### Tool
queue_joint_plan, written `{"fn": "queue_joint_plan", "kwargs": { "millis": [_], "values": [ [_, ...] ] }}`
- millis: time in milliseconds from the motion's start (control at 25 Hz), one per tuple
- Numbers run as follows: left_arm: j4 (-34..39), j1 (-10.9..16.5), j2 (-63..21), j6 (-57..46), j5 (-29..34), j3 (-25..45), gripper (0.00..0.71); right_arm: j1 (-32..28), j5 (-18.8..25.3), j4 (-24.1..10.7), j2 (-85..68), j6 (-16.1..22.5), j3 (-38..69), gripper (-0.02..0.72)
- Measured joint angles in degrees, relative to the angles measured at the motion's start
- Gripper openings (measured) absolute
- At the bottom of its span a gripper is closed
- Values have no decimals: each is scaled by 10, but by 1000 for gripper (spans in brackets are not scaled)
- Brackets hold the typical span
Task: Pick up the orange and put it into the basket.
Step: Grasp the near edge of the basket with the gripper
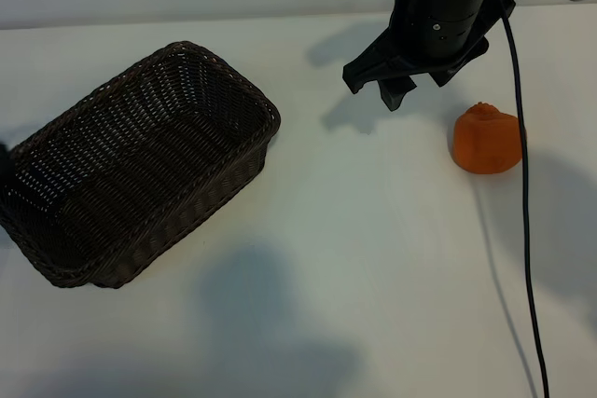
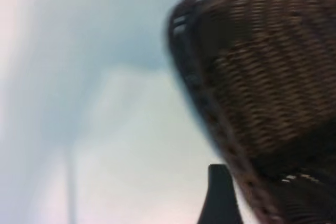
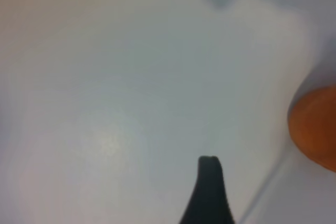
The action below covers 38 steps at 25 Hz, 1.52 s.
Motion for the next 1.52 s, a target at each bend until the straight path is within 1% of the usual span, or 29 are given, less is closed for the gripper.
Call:
{"fn": "queue_joint_plan", "kwargs": {
  "millis": [80, 160, 320, 480, 560, 680, 920, 1520],
  "values": [
    [39, 0, -6, -50, -5, 26, 554, 0, 0, 0, 0, 0, 0, 547],
    [58, 0, -6, -80, -18, 46, 554, 0, 0, 0, 0, 0, 0, 547],
    [62, 0, 1, -111, -64, 62, 554, 0, 0, 0, 0, 0, 0, 547],
    [63, 0, 34, -129, -101, 64, 554, 0, 1, 0, 0, 0, 0, 547],
    [57, 0, 60, -132, -118, 64, 554, 0, 1, 1, 0, 0, 0, 547],
    [30, 0, 97, -128, -136, 64, 554, 0, 1, 6, 0, 0, 0, 547],
    [-13, 0, 150, -97, -149, 64, 554, 0, 1, 26, 0, -4, 0, 547],
    [-31, 0, 222, -86, -193, 64, 554, 0, 1, 32, 0, -8, 0, 547]
  ]
}}
